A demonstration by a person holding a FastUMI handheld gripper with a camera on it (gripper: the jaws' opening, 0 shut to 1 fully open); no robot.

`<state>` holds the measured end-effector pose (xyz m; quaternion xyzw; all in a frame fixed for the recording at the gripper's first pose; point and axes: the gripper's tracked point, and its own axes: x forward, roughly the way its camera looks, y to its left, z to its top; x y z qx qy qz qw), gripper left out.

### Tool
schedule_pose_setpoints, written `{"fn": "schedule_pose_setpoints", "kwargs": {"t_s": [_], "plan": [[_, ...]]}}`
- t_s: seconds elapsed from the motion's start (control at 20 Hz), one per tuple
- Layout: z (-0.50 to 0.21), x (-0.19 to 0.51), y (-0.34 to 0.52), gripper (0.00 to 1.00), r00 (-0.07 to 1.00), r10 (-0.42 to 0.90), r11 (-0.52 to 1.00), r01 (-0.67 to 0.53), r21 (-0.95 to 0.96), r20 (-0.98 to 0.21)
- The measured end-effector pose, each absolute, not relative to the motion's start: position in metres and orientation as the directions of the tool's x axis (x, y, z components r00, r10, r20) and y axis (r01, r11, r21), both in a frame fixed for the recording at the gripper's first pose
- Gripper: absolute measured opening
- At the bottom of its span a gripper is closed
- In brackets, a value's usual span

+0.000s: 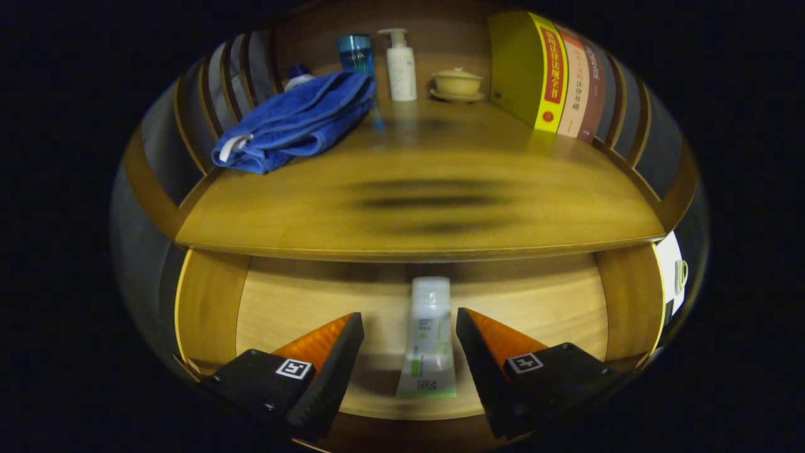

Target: Pull open the drawer, take out the items inside it, and place them on the countertop above the cabinet.

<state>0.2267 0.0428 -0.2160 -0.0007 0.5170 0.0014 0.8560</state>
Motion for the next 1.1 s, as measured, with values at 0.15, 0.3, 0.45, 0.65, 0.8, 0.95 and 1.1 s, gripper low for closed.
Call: {"fn": "schedule_pose_setpoints", "kwargs": {"t_s": [0.15, 0.3, 0.45, 0.65, 0.8, 0.95, 1.1], "plan": [[-0.226, 0.225, 0.042, 0.96, 0.401, -0.006, 1.0, 0.005, -0.004, -0.916], [-0.236, 0.221, 0.039, 0.95, 0.335, -0.019, 1.0, 0.018, -0.014, -0.942], [-0.248, 0.216, 0.043, 0.94, 0.251, -0.02, 1.0, 0.025, -0.014, -0.968], [-0.246, 0.224, 0.046, 0.84, 0.226, -0.033, 0.999, 0.031, -0.027, -0.974], [-0.236, 0.238, 0.049, 0.74, 0.251, -0.052, 0.999, 0.0, -0.054, -0.966], [-0.213, 0.259, 0.056, 0.6, 0.297, -0.042, 0.999, 0.039, -0.032, -0.954], [-0.186, 0.279, 0.067, 0.43, 0.345, -0.037, 0.998, 0.064, -0.016, -0.938]]}}
